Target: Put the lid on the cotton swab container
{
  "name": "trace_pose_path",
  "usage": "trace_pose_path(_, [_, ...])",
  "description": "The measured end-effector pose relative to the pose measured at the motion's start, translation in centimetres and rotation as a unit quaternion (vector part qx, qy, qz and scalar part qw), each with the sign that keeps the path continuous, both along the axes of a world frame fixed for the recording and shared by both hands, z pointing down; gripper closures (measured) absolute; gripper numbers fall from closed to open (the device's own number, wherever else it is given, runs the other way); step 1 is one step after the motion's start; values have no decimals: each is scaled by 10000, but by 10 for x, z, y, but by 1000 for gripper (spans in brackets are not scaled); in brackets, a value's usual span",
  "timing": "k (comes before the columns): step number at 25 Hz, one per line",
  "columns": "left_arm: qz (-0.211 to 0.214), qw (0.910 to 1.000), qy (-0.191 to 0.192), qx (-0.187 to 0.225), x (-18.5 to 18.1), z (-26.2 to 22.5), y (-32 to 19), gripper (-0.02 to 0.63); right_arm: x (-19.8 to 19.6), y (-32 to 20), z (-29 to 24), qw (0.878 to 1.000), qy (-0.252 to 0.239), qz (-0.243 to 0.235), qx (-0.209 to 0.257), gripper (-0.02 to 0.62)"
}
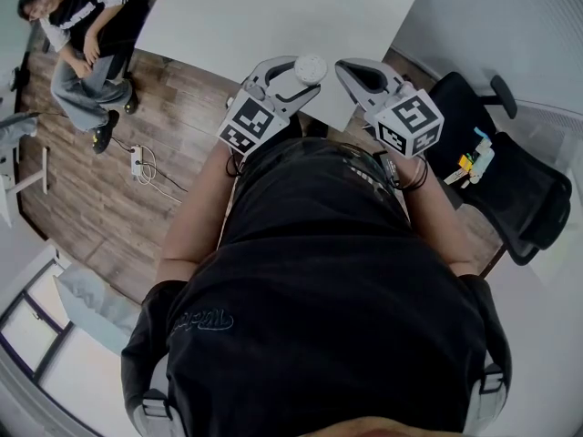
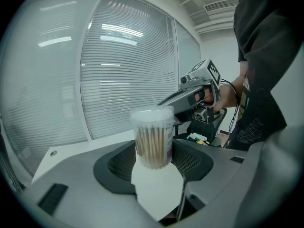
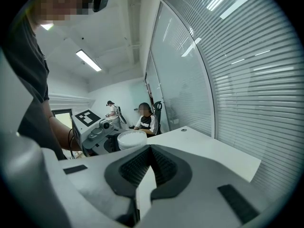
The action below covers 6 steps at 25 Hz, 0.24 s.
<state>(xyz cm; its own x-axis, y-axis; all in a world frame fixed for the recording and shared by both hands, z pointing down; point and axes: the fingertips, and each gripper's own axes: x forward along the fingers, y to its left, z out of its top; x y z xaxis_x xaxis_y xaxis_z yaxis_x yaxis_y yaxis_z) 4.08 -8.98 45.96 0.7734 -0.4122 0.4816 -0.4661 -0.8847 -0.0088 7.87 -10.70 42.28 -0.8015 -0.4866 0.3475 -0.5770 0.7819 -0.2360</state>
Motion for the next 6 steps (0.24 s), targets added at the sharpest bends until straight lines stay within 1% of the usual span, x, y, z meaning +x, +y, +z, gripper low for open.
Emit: trace_pose_path(6, [-3, 10000, 6, 21, -3, -5, 1, 359, -4, 1, -3, 10000, 11, -13, 14, 572])
